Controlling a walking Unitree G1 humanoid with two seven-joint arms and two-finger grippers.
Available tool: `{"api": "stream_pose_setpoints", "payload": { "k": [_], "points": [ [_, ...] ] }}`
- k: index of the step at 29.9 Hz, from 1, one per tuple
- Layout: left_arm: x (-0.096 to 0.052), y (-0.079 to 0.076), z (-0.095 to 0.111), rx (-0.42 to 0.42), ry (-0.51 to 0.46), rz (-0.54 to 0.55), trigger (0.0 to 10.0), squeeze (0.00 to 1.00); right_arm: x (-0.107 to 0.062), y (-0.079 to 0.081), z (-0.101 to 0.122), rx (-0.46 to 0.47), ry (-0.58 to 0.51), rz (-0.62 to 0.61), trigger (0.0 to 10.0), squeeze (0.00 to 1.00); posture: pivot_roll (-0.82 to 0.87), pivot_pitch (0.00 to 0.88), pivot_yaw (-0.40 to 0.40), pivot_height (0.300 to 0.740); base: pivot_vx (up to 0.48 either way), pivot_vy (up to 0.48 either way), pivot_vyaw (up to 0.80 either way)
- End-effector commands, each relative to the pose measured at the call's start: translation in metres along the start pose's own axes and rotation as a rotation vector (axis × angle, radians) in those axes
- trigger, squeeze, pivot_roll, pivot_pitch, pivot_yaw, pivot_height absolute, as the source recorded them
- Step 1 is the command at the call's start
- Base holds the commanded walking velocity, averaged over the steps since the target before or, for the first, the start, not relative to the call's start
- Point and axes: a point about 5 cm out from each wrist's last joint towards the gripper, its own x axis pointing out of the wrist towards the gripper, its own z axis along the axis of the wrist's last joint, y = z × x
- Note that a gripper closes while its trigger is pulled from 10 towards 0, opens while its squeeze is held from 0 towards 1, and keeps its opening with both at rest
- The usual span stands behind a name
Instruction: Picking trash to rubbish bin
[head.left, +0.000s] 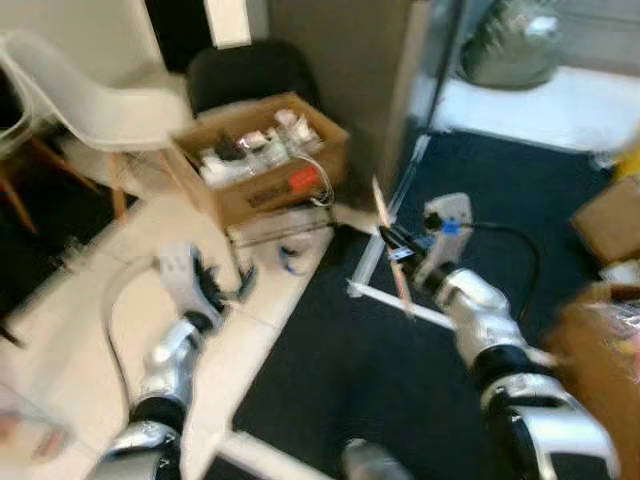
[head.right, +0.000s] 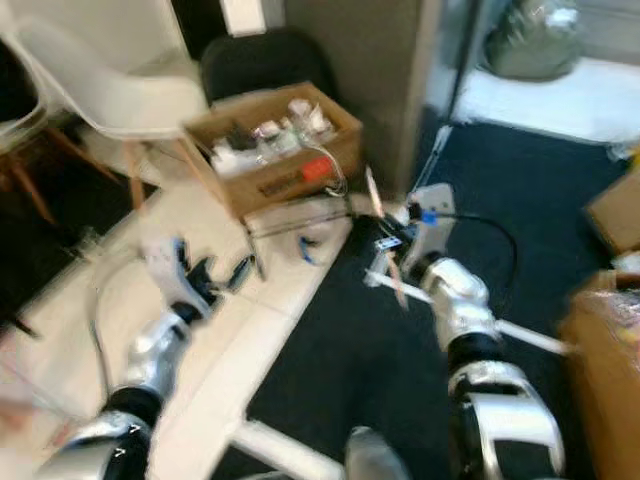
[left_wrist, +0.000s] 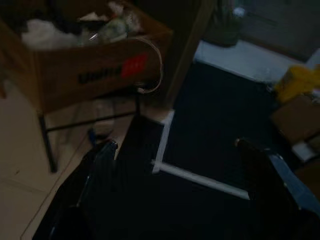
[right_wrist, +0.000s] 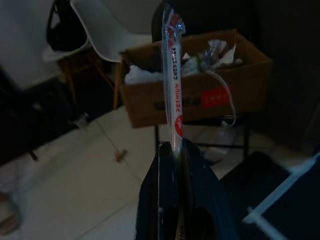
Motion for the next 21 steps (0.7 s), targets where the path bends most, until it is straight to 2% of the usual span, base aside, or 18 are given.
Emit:
{"api": "stream_pose_setpoints", "payload": {
  "k": [1,11,13,20,21],
  "points": [
    [-0.0029,0.0010,-0.0011,0.004,0.010,0.002,10.0,0.00,0.0032,0.0044,0.0027,-0.020,0.001,0.015,10.0,0.00,-0.07,0.000,0.015,0.740,0.401,0.000,0.00],
    [-0.0038,-0.0027,-0.0011,0.011,0.018,-0.017,10.0,0.00,0.0073,0.0072,0.0082,-0.039,-0.002,0.014,10.0,0.00,-0.06,0.000,0.019,0.740,0.400,0.000,0.00],
    [-0.0041,-0.0025,-0.0010,0.011,0.019,-0.018,10.0,0.00,0.0082,0.0068,0.0068,-0.037,0.025,0.011,10.0,0.00,-0.06,0.000,0.019,0.740,0.401,0.000,0.00],
    [-0.0055,-0.0018,-0.0002,0.013,0.024,-0.018,10.0,0.00,0.0099,0.0086,0.0101,-0.053,0.018,0.013,10.0,0.00,-0.05,0.000,0.022,0.740,0.400,0.000,-0.80],
    [-0.0057,-0.0016,-0.0002,0.014,0.025,-0.018,10.0,0.00,0.0104,0.0092,0.0117,-0.061,0.011,0.016,10.0,0.00,-0.05,0.000,0.022,0.740,0.401,0.000,0.00]
  ]
}}
